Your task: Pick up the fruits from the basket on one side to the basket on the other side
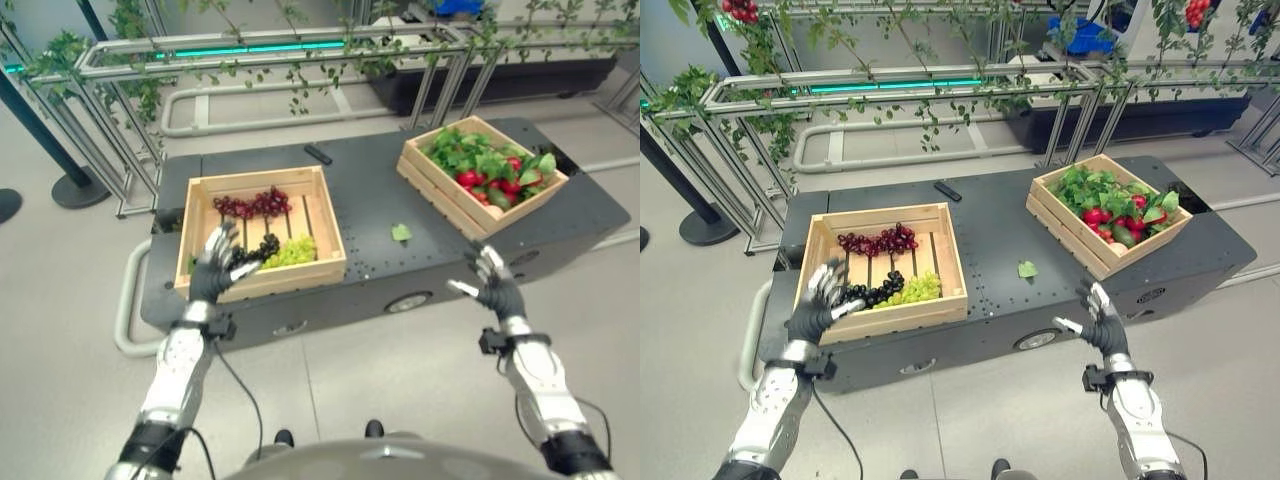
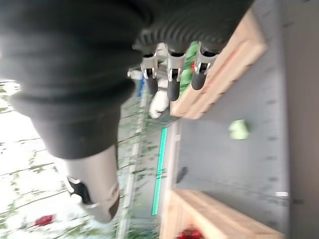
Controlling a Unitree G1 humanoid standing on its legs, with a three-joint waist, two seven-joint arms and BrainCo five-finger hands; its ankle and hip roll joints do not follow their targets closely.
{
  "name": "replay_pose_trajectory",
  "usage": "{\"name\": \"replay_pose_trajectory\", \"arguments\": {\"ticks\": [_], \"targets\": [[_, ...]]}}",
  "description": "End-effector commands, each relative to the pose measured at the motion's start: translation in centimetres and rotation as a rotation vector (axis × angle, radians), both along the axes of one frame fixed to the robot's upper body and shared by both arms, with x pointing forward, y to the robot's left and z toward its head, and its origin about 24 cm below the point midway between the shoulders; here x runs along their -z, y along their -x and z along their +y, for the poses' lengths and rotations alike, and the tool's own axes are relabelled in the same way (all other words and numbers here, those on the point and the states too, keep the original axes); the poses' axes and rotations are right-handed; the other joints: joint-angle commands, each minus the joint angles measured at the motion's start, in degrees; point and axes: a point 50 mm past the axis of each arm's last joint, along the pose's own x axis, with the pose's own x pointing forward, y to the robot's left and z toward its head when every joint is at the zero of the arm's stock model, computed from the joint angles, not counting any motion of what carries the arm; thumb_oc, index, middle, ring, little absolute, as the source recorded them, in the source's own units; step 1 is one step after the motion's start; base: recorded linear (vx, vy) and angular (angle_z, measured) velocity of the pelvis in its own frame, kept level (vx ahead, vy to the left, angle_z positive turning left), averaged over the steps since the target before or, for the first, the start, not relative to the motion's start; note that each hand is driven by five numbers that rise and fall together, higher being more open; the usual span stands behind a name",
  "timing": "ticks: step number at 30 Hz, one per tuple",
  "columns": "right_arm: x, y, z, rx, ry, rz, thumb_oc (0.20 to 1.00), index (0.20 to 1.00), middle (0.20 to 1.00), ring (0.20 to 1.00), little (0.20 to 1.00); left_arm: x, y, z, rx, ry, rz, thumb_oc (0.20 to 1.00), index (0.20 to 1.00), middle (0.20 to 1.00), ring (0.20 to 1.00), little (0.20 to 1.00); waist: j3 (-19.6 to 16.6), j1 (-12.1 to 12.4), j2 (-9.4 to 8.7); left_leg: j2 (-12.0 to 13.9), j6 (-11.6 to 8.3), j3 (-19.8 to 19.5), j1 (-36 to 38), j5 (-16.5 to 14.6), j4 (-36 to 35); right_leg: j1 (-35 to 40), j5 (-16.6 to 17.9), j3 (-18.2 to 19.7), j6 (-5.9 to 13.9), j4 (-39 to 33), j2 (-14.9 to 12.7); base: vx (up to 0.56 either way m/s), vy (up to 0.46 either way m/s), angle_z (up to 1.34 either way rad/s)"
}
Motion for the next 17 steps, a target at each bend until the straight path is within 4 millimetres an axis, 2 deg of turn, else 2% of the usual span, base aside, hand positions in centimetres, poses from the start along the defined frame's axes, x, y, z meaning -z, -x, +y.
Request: {"name": "replay_pose_trajectory", "arguments": {"ticks": [1,7,17], "targets": [[-2.2,-1.8,0.4,-0.009,0.021,-0.129,1.000,1.000,1.000,1.000,1.000,-1.5,-1.0,0.1,0.027,-0.096,-0.087,1.000,1.000,1.000,1.000,1.000,1.5,-0.4,-0.87,-1.0,0.81,-0.4,0.4,-3.6,1.9,0.7,-0.8,-0.5,4.55,2.7,-1.9,0.00,0.019,-0.03],[-0.4,-1.3,0.3,0.018,0.028,-0.048,1.000,1.000,1.000,1.000,1.000,0.9,-0.2,0.7,-0.012,-0.147,0.027,1.000,1.000,1.000,1.000,1.000,1.3,-0.7,-0.67,-1.1,0.90,-0.2,0.8,-3.6,2.0,0.9,-0.6,-0.2,4.61,2.7,-1.9,0.00,0.003,-0.01],[0.6,-1.2,0.8,0.014,0.006,-0.002,1.000,1.000,1.000,1.000,1.000,1.7,0.0,0.5,-0.024,-0.157,0.057,1.000,1.000,1.000,1.000,1.000,1.2,-0.8,-0.68,-1.2,0.96,-0.1,1.2,-3.7,2.0,1.3,-0.5,0.0,4.63,2.5,-1.9,0.00,0.000,0.00]]}}
